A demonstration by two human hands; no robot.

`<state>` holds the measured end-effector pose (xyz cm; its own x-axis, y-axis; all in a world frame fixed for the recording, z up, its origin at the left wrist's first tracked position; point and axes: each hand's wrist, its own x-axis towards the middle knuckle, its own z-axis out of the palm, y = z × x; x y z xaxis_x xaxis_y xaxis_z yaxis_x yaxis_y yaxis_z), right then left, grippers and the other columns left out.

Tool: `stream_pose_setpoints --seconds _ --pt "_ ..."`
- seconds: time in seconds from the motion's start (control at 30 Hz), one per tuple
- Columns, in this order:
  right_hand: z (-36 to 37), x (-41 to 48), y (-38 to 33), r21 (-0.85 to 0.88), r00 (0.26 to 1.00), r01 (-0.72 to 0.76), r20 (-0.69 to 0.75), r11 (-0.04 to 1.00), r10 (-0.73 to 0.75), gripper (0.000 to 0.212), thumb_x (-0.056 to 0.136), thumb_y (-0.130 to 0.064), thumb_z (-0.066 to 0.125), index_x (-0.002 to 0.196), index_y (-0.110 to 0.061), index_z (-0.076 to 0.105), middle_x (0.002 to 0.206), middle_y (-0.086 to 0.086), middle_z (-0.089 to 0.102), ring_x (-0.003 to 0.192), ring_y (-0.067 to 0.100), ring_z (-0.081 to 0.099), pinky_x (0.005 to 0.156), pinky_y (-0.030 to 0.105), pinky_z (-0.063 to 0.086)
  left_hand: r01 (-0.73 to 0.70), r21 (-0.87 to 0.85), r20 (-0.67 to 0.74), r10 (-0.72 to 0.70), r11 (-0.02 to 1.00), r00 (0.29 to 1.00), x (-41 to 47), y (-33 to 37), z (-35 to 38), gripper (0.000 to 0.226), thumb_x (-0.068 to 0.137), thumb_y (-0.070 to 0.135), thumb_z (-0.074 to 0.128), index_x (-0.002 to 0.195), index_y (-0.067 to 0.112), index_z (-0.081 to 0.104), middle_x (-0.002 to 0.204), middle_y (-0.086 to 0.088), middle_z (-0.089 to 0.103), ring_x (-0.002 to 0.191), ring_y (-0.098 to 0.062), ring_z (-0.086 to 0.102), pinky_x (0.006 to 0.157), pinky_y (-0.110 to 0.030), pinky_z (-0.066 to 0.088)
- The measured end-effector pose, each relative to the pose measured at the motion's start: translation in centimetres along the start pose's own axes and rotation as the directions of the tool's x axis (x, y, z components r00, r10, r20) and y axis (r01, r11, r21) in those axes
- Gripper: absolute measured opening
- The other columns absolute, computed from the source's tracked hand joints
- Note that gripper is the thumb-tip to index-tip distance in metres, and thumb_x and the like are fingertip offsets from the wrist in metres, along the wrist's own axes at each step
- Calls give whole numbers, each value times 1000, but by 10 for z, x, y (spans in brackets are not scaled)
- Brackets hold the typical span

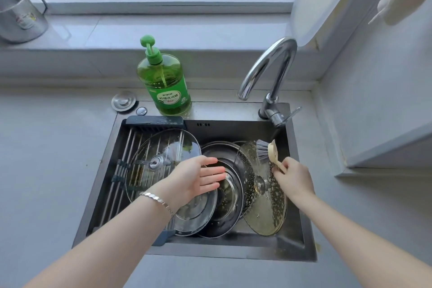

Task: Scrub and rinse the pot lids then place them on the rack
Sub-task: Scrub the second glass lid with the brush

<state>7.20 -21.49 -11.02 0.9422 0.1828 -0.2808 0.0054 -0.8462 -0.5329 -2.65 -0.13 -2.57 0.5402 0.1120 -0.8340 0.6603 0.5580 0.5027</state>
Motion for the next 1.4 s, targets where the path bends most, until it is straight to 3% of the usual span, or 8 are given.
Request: stream_pose_setpoints --seconds 0.2,0.47,0.7,0.93,1.03,1.17,1.33,1.4 --pt "26 11 23 42 978 -198 69 979 195 26 87 -19 61 68 -14 44 68 2 51 68 24 47 49 26 29 -23 58 -9 23 998 1000 6 0 -3 23 98 13 41 116 8 54 103 -14 68 95 -26 66 84 -35 52" --pt "49 14 39 -194 920 -357 95 914 380 9 91 -15 53 97 -8 53 99 14 61 79 27 51 65 29 40 -19 95 -73 26 995 997 9 6 -8 23 97 14 45 117 8 54 102 -13 68 91 -23 67 77 -32 54" --pt "38 18 37 -266 918 -325 143 907 371 29 88 -1 43 109 -12 60 110 13 61 101 31 58 77 30 43 -9 132 -96 22 991 995 8 -3 -12 20 97 13 45 114 9 56 102 -12 69 93 -24 67 78 -34 54" --pt "15 15 -14 -61 968 -147 194 987 157 19 92 -15 47 96 -10 64 90 10 63 83 31 56 66 29 41 -20 139 -137 39 990 990 4 2 -26 23 97 11 46 117 6 55 107 -15 66 97 -28 65 83 -37 52" --pt "14 10 -61 71 957 -68 287 995 45 19 91 -18 47 89 -12 65 81 5 66 71 25 60 62 30 45 -112 180 -204 148 977 968 3 20 -34 20 97 8 44 112 6 57 104 -14 67 88 -25 66 81 -36 53" --pt "14 9 -132 293 932 -43 355 955 -67 25 96 -24 43 76 -15 57 74 2 63 51 10 51 46 17 40 -373 373 -311 493 850 813 -4 71 -46 23 94 1 43 110 9 57 108 -12 65 91 -19 64 85 -35 53" --pt "23 25 -211 561 895 -279 446 779 -1 42 101 -38 29 96 -9 59 58 1 43 43 11 38 34 17 28 -491 788 -148 890 370 432 -8 152 -62 39 93 5 44 131 12 47 134 -5 52 121 -17 48 99 -26 37" --pt "29 31 -237 618 869 -320 494 718 -37 45 101 -40 28 95 -8 58 55 0 38 42 10 32 33 15 24 -451 868 -30 929 207 369 -2 186 -69 45 96 9 42 140 13 38 148 -3 37 137 -15 32 108 -23 24"
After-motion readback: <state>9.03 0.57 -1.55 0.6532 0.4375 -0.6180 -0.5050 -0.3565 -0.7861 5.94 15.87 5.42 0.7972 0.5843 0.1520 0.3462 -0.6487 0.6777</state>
